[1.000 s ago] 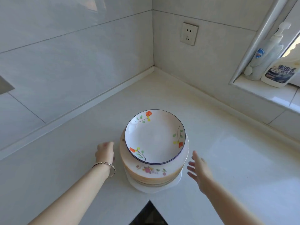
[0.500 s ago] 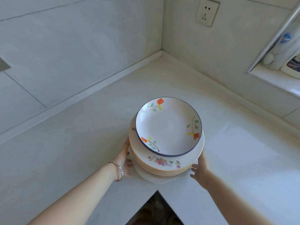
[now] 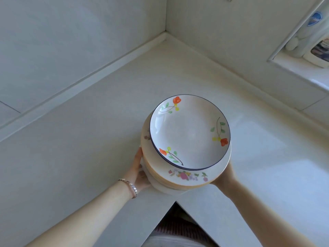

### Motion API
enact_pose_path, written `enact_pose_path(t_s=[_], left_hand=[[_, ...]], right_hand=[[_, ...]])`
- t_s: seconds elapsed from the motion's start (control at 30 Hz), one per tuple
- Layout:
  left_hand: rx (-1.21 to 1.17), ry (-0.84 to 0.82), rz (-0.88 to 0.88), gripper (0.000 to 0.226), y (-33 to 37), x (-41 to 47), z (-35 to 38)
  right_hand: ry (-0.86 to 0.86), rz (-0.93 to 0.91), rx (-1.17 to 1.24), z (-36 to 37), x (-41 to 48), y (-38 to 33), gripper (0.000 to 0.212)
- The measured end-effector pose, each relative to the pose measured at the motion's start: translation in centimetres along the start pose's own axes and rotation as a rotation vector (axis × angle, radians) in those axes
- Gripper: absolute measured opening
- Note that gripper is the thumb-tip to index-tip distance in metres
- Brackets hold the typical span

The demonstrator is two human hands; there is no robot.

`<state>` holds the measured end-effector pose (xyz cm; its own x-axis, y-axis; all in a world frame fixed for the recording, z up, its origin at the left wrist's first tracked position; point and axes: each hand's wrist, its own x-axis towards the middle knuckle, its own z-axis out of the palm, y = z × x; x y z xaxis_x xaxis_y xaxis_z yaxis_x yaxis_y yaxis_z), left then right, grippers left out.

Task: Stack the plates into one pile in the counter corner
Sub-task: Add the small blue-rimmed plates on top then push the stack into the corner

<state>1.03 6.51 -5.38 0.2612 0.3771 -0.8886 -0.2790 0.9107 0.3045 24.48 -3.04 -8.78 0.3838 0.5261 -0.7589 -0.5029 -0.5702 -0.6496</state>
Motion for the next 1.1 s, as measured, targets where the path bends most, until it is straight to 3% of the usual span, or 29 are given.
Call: enact_pose_path(t_s=[0.23,0.47,0.5,0.63,0.7,0.87,0.93,1.0,1.1], left_hand=[[0.049,-0.005,0.024,0.053,0.3,0.9,-0.4],[0.061,-0.091,0.03,0.118,2.0,2.3,0.1],[0.069,-0.084,0.034,0.117,2.5,2.7,0.4],[0.046,0.035,0.049,0.065,5.3,3.6,3.1],[0.031,0.054,0.045,0.057,6.8,4.2,4.6],[-0.016,0.015,0.025,0.054,11.2,6.3,8.3],[-0.018,-0.014,0.029,0.056,13.1,7.4,9.8],[-0.011,-0.031,0.03,0.071,15.1,8.7,11.0],[-0.004,-0.032,0.048,0.078,18.2,10.8,12.7]], right_hand=[[-0.018,-0.045,-0.036,-0.3,1.2,0.6,0.037],[-0.034,-0.035,-0.013,0.2,3.2,-0.9,0.041],[-0.029,-0.02,0.007,0.5,3.6,-1.4,0.042],[-0.016,0.02,0.056,1.8,6.0,-4.2,0.049],[-0.026,0.031,0.035,2.6,7.1,-6.1,0.055],[-0.018,0.021,-0.019,4.5,10.6,-12.2,0.082],[-0.019,0.011,-0.028,5.6,12.4,-14.7,0.077],[-0.004,0.005,-0.009,6.7,14.1,-17.3,0.064],[-0.04,-0.008,-0.063,8.4,16.7,-20.8,0.067]])
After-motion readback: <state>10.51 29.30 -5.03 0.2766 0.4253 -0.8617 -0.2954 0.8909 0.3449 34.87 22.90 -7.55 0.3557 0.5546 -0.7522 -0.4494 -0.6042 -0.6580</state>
